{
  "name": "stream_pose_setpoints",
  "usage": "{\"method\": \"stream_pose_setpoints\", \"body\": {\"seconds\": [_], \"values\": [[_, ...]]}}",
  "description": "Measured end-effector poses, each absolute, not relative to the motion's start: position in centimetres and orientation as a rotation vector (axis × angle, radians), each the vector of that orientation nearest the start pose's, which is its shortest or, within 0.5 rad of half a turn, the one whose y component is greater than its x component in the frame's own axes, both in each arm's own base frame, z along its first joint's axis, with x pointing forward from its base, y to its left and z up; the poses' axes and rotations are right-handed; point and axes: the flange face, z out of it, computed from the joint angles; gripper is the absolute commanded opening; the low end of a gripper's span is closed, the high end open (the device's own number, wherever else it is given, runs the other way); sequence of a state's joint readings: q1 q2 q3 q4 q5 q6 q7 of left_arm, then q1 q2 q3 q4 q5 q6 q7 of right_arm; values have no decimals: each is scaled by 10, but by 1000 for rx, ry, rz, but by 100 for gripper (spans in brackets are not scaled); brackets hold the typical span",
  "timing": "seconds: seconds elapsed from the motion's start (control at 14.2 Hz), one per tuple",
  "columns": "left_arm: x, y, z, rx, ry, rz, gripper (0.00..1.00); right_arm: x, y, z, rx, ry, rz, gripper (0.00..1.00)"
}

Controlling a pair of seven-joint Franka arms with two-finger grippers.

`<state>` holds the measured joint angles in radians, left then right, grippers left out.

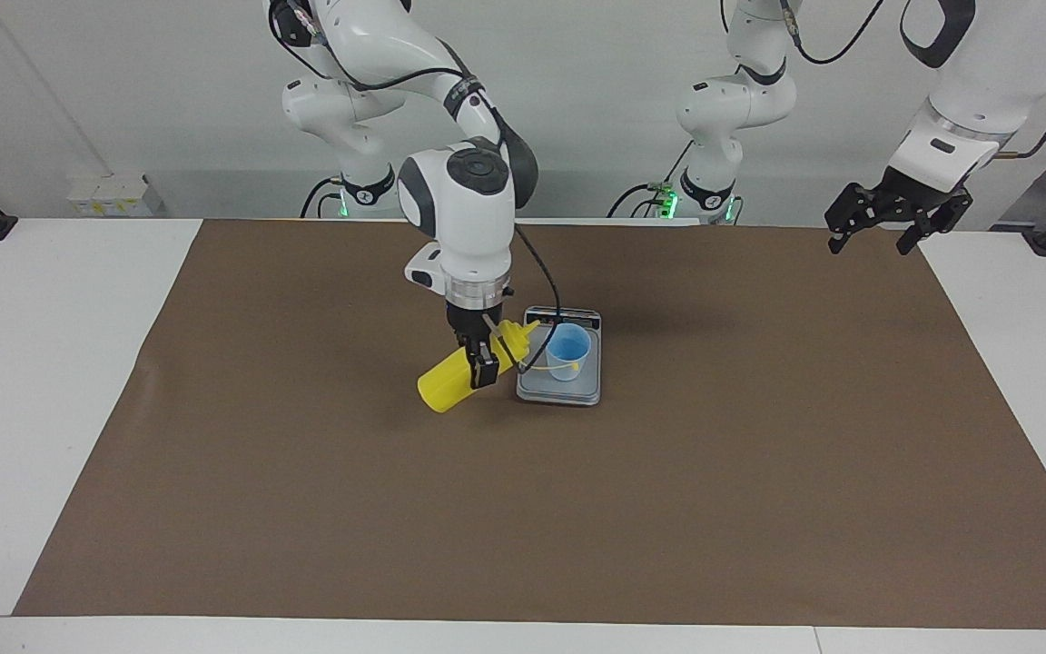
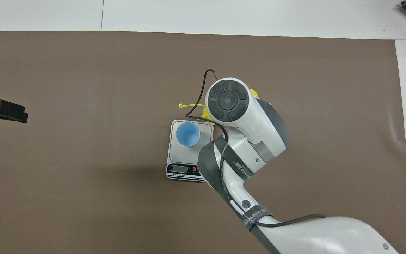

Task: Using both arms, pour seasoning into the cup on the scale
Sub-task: 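Lift the yellow bottle with the right gripper and carry it above the cup, then tilt the yellow bottle nozzle-down over the blue cup with the right gripper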

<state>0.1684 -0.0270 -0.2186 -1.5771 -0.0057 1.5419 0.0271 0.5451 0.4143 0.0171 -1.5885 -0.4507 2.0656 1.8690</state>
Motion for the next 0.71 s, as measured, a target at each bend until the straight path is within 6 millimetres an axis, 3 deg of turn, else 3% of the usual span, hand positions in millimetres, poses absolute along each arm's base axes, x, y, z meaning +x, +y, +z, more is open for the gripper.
{"method": "stream_pose_setpoints", "body": {"seconds": [0.21,0.71], "values": [[543,-31,633,-3139,127,15,100,586,359,399,-2745,1555,-830,15],[542,-33,633,-3138,132,16,100,574,382,403,-2804,1353,-1159,17]]}}
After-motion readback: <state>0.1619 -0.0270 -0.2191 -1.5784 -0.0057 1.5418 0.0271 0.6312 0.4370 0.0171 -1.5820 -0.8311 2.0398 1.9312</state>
